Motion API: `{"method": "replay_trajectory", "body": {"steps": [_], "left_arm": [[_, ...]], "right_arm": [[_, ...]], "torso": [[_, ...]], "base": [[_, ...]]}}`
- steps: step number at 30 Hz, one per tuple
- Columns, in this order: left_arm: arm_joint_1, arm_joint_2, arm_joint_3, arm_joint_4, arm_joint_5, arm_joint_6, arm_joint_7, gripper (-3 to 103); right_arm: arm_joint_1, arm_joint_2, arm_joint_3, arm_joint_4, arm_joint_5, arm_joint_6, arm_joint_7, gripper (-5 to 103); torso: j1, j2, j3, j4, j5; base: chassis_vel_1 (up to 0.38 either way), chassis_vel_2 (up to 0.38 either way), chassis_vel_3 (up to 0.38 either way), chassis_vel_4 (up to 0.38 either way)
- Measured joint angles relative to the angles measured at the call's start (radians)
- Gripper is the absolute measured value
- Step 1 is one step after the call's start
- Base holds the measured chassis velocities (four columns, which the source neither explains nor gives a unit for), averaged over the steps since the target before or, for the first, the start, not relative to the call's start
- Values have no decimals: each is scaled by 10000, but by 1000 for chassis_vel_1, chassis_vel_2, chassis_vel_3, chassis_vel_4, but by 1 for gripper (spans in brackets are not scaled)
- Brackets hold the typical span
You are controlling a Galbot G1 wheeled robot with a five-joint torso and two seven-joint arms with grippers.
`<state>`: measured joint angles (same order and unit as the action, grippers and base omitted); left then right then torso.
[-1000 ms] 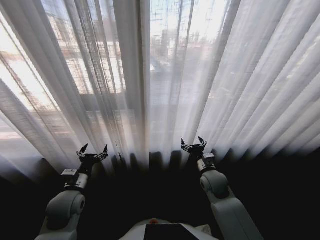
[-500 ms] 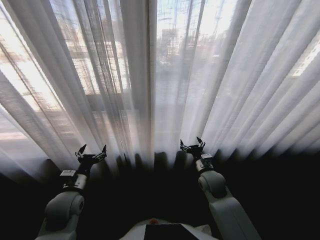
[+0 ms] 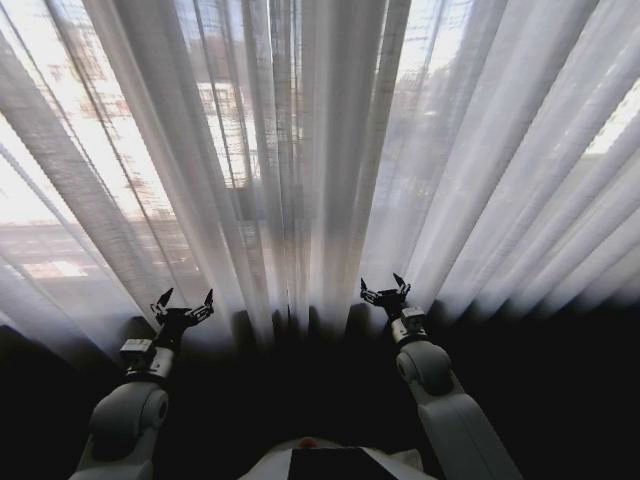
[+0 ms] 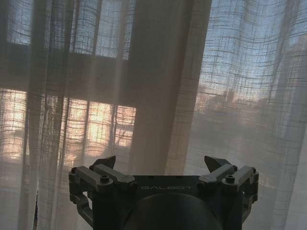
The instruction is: Open the curtains by pulling them apart, changing their state from closed to fully open.
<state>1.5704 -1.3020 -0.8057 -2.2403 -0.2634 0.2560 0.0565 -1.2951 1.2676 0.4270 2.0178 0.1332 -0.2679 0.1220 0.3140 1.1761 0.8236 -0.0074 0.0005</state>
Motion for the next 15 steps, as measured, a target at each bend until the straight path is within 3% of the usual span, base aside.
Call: {"method": "replay_trajectory", "body": {"steps": [3,8,12,13,15], "left_arm": [[-1,9,-2,5,-11,-3,-1,100],[24,14,-4,11,-17,-15,-9,100],[100,-18,-52,-67,-18,-66,-17,100],[100,-18,-52,-67,-18,-66,-17,100],[113,-100,-116,-152,-17,-89,-7,100]], "right_arm": [[14,9,-20,-61,7,49,-17,100],[68,-35,-29,-130,125,34,-19,100],[382,-299,-124,-50,1633,-757,-25,100],[382,-299,-124,-50,1633,-757,-25,100],[839,-541,-212,-81,2778,-1393,5,100]], "torso": [[0,0,0,-1,0],[1,1,-1,0,-10],[1,0,0,-2,-5],[1,0,0,-2,-5],[0,-1,1,-7,6]], "base": [[328,343,-359,-340],[199,184,-175,-239],[30,26,-28,-48],[0,0,0,0],[-23,-25,24,30]]}}
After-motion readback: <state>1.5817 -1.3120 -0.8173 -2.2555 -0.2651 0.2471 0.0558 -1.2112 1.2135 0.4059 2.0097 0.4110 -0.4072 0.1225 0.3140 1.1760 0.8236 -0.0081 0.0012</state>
